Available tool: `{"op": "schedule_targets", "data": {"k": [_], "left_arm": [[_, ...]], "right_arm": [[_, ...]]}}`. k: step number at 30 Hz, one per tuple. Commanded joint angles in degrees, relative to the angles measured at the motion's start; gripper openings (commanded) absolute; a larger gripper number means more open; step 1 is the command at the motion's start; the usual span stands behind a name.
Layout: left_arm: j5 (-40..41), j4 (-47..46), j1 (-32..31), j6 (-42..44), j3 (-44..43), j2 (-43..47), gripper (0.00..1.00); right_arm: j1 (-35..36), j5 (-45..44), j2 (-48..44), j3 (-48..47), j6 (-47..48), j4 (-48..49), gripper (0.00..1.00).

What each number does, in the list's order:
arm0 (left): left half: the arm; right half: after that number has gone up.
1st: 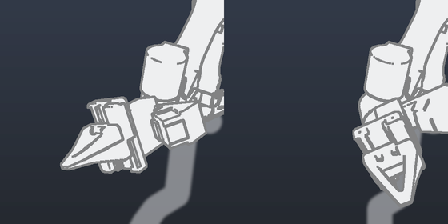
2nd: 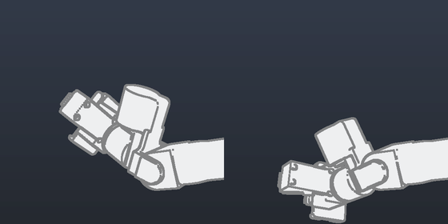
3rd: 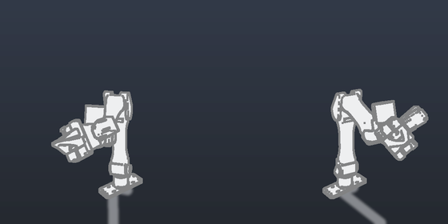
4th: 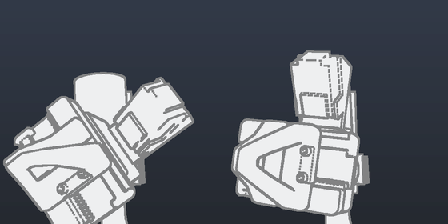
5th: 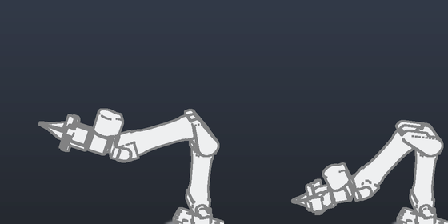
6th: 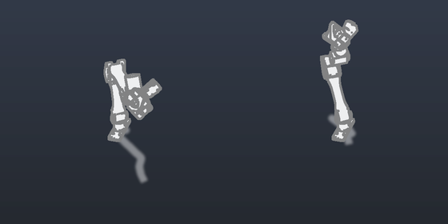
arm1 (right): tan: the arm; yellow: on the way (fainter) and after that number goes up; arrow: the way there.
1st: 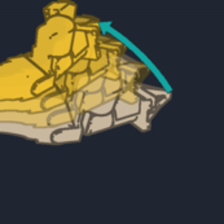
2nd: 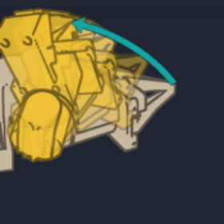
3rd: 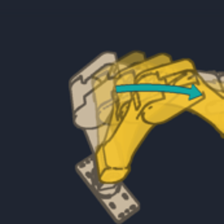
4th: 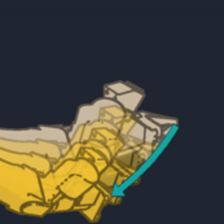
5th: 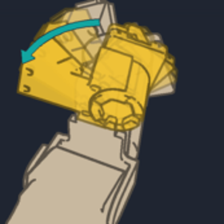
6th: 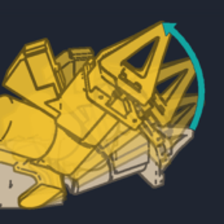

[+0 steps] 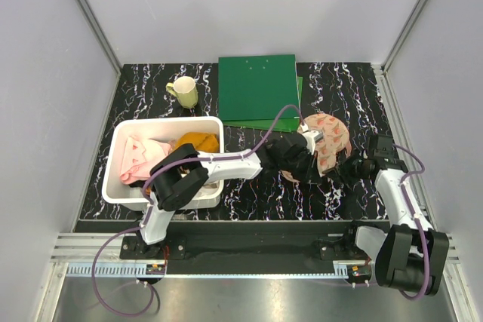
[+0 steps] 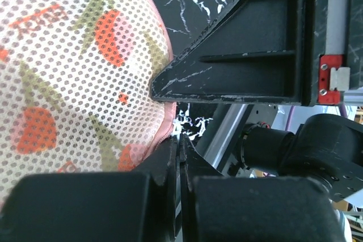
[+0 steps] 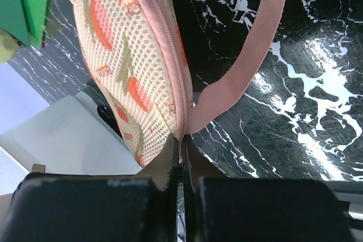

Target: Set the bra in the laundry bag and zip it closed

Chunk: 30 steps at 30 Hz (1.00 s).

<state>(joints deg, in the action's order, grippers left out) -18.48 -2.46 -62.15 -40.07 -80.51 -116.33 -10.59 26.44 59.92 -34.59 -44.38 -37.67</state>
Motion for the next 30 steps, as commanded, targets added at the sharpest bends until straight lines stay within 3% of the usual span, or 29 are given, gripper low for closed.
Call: {"op": "schedule_targets", "data": {"k": [1,7,12,13,14,15,20,21,26,30], "left_arm": [[0.1,-3.4,0.6,1.6,3.7,3.6,0.00],[-0.4,-2.9,6.5,5.1,12.8,8.0,0.00],[-2.9,-3.8,7.0,4.8,12.1,7.3,0.00],[-3.2,-4.0,6.6,4.5,11.3,6.7,0.00],[-3.2,-4.1,5.6,4.0,10.3,6.2,0.00],[-3.2,-4.0,5.3,3.7,7.9,5.2,0.00],[-3.3,-1.2,2.8,3.9,-2.6,1.0,0.00],[-3.5,-0.7,2.7,3.9,-3.8,-0.2,0.00],[-4.5,-0.2,1.6,3.0,-7.9,-2.1,0.00],[-4.9,-0.2,0.8,3.0,-8.0,-1.8,0.00]], "right_arm": [[-1.1,-4.8,2.6,-1.6,2.9,2.4,0.00],[-6.0,-6.0,3.0,-3.6,8.9,-0.4,0.00],[-6.4,-4.2,5.9,-4.8,9.4,-0.3,0.02],[-6.4,-3.8,6.1,-5.4,9.6,-0.9,0.09],[-6.3,-2.7,5.6,-5.5,9.4,-1.2,0.24],[-6.3,-2.1,4.9,-5.5,9.2,-1.8,0.31],[-6.3,-0.3,-2.5,-4.7,7.2,-5.8,0.50],[-6.3,-0.3,-3.6,-4.8,7.2,-7.6,0.58],[-6.3,2.0,-7.2,-3.5,3.4,-8.3,0.59],[-6.2,-0.5,-6.8,-3.9,1.9,-7.5,0.54]]}}
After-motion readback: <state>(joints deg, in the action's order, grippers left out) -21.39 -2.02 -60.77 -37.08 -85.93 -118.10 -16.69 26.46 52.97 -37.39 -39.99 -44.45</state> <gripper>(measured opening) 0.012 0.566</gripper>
